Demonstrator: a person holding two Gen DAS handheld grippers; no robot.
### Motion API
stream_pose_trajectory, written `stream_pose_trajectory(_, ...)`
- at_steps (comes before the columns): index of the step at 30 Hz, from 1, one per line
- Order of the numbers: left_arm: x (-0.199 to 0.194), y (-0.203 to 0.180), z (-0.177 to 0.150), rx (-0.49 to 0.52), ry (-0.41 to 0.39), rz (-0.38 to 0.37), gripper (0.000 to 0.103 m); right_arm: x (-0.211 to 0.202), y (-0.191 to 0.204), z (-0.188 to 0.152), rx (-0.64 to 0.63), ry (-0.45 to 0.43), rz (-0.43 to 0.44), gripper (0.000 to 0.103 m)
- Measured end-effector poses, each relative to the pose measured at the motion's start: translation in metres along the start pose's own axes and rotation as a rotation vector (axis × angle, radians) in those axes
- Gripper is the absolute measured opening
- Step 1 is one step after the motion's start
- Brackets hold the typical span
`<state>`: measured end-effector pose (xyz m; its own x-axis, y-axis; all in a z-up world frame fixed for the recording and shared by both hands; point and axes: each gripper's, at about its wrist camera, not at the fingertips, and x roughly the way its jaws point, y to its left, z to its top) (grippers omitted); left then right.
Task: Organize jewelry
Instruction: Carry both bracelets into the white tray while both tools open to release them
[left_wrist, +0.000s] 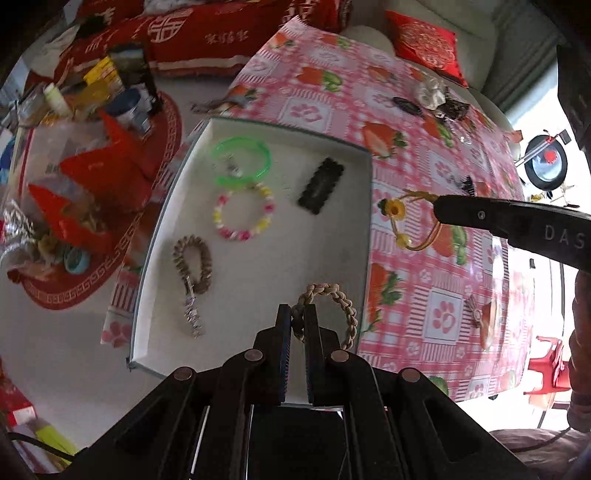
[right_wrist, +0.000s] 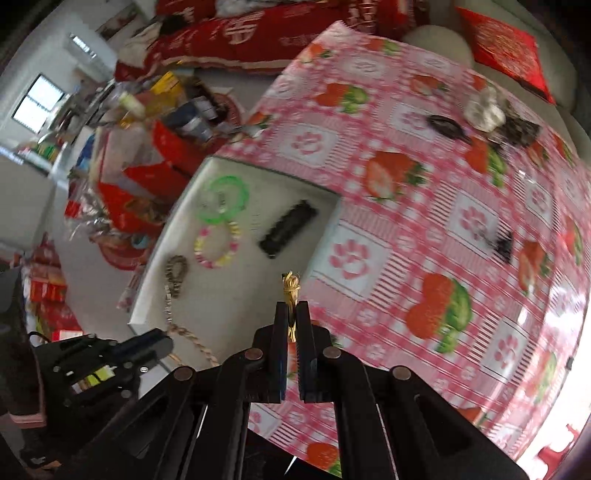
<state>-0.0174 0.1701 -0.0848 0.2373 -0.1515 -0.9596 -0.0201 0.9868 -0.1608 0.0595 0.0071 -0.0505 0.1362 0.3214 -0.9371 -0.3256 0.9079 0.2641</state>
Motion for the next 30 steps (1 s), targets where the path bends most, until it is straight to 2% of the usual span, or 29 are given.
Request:
stream_pose_trajectory(7, 0.028, 0.023, -0.006, -0.047, 0.045, 0.0, 0.013, 0.031, 0.037, 0.01, -0.063, 0.065, 0.065, 0.004)
stream_pose_trajectory(12, 0.048, 0.031, -0.002, -0.055, 0.058, 0.021, 0.013, 0.064, 0.048, 0.016, -0.076, 0.131, 0.123, 0.004)
stream_pose_trajectory(18, 0.067, 0.033, 0.004, -0.05, 0.066, 0.067, 0.013, 0.101, 0.048, 0.024, -0.102, 0.184, 0.074, 0.004)
stream_pose_trajectory(25, 0.078, 0.029, 0.007, -0.006, 0.065, 0.125, 0.013, 0.119, 0.034, 0.034, -0.102, 0.207, 0.008, 0.004)
stream_pose_trajectory(30, 0.083, 0.027, 0.008, 0.017, 0.074, 0.152, 0.013, 0.128, 0.027, 0.037, -0.088, 0.221, -0.004, 0.004)
